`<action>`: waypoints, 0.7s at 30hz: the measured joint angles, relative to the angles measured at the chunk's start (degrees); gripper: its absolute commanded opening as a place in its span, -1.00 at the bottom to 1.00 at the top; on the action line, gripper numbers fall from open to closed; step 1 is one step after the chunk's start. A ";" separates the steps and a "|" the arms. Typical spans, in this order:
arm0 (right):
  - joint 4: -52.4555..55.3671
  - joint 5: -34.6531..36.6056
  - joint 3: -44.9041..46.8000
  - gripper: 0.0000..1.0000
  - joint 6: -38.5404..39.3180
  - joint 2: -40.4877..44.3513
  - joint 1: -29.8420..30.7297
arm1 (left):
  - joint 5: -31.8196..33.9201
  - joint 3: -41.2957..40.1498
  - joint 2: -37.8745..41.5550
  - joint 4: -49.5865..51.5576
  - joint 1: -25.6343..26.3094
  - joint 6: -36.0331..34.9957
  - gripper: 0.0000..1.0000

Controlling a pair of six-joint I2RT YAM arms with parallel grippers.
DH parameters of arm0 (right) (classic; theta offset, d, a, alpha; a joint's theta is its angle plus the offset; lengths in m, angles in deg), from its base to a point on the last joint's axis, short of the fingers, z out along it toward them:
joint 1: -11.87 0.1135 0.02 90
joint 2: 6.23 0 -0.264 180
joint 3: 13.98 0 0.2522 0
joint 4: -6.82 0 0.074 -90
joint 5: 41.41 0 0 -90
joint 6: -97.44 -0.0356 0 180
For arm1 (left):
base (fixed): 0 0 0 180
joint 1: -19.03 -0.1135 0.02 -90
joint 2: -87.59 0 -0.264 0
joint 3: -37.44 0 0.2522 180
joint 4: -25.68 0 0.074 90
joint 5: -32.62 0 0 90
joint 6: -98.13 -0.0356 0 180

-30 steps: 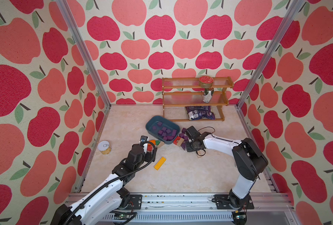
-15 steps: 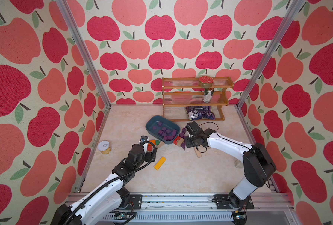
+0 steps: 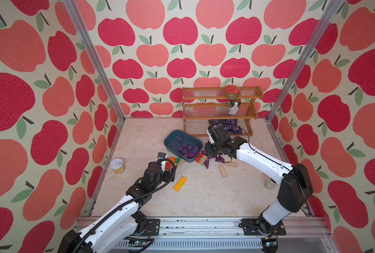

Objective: Pick purple bricks into the storage bin
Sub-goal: Place the building block in the storage box.

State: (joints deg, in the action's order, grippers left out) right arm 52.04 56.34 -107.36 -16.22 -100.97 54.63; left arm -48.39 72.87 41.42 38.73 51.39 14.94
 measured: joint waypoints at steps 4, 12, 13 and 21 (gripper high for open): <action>-0.02 -1.27 -4.48 -0.62 0.66 -2.71 0.00 | 0.00 0.00 0.00 0.00 -0.26 0.26 0.99; 0.13 -4.92 -12.90 -0.62 1.55 -12.66 0.00 | 0.07 0.00 0.00 0.00 -0.85 1.29 0.99; 0.20 -5.33 -14.05 -0.62 1.57 -14.23 0.00 | 0.04 0.00 0.02 0.00 -0.92 1.29 0.99; 2.29 -8.52 -25.18 -0.62 2.82 -26.53 0.00 | 0.15 -0.44 1.66 0.00 -1.27 1.29 0.99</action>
State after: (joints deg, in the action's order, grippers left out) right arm 54.34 47.82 -132.54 -13.40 -127.51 54.63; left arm -48.24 72.43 43.08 38.73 50.12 16.23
